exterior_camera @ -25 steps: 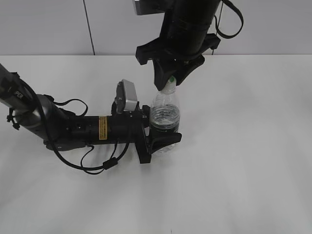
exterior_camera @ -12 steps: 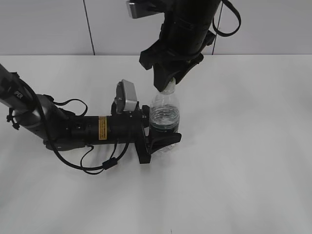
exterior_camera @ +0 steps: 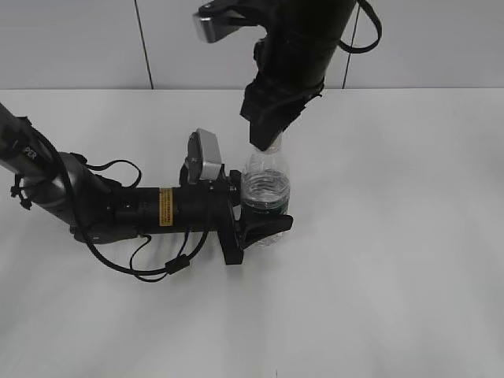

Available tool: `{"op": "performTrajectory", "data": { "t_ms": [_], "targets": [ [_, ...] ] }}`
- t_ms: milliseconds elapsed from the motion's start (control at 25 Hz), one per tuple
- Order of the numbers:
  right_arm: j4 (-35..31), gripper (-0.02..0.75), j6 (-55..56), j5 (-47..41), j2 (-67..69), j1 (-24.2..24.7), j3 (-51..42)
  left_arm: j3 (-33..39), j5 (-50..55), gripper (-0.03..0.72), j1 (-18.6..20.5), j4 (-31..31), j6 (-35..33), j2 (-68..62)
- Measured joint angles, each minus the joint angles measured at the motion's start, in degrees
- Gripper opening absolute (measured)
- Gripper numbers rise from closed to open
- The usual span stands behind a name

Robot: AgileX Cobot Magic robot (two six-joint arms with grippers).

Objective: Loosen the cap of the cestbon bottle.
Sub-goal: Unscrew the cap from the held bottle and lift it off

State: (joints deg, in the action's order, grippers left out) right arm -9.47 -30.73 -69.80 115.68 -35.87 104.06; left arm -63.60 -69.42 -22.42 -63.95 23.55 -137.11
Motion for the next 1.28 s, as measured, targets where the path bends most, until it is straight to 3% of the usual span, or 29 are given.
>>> {"op": "performTrajectory", "data": {
  "t_ms": [360,680,960,1280],
  "targets": [
    [-0.23,0.295,-31.24,0.00,0.00,0.00,0.23,0.00,0.05,0.408,0.00,-0.10,-0.33,0.00],
    [-0.23,0.295,-46.57,0.05,0.00,0.00,0.28,0.00,0.06,0.408,0.00,-0.05,-0.16,0.00],
    [0.19,0.295,-50.70,0.05,0.00,0.00,0.39,0.00,0.06,0.408,0.00,-0.05,-0.16,0.00],
    [0.32,0.295,-47.16,0.05,0.00,0.00,0.39,0.00,0.06,0.408,0.00,-0.05,-0.16,0.00]
  ]
}}
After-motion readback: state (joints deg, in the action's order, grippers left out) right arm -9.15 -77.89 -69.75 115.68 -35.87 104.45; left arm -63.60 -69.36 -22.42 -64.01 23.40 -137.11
